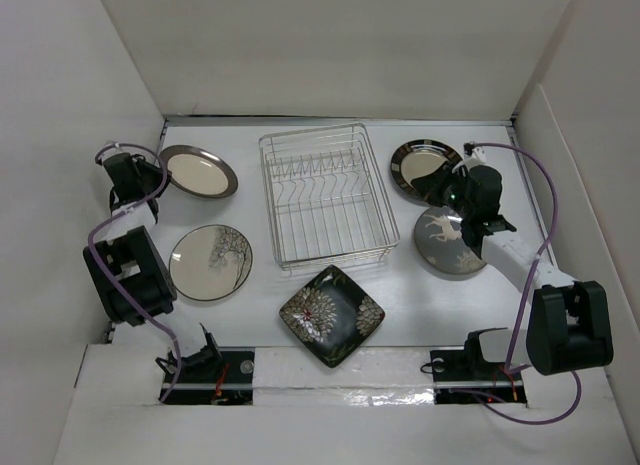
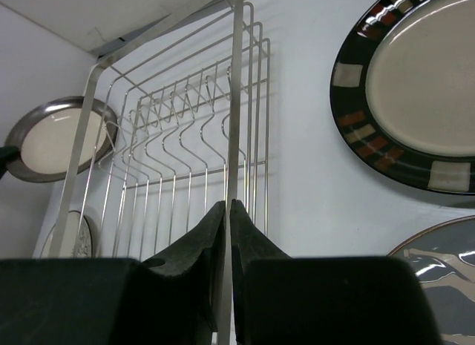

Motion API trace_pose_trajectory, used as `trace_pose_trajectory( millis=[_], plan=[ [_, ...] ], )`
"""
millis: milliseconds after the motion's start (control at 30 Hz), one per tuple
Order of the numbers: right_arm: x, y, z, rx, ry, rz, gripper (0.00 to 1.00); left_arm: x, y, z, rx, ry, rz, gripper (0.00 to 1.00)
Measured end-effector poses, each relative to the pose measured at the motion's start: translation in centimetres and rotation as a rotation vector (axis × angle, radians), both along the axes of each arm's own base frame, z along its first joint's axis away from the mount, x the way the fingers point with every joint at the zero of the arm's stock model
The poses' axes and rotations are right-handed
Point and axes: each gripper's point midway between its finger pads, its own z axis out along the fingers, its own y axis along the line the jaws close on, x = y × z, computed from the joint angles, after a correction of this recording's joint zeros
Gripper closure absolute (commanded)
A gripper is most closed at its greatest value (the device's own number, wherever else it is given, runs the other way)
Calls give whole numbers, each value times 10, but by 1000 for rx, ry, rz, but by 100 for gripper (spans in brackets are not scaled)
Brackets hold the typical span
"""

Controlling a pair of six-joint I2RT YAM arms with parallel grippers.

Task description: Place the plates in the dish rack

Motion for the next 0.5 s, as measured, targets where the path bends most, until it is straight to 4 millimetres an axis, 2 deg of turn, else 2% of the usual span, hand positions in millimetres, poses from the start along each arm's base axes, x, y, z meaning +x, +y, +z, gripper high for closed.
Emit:
trace_pose_trajectory(
  millis=[267, 400, 500],
  plan=[
    [-2, 8, 0, -12, -4, 12, 78, -19, 5, 59, 49, -127, 71, 100],
    [-4, 12, 2, -15, -12, 23, 62, -26, -1, 87, 50, -191, 78, 100],
    [-7, 16, 8, -13, -30, 36, 52, -35, -15, 111, 43, -248, 65, 100]
  ],
)
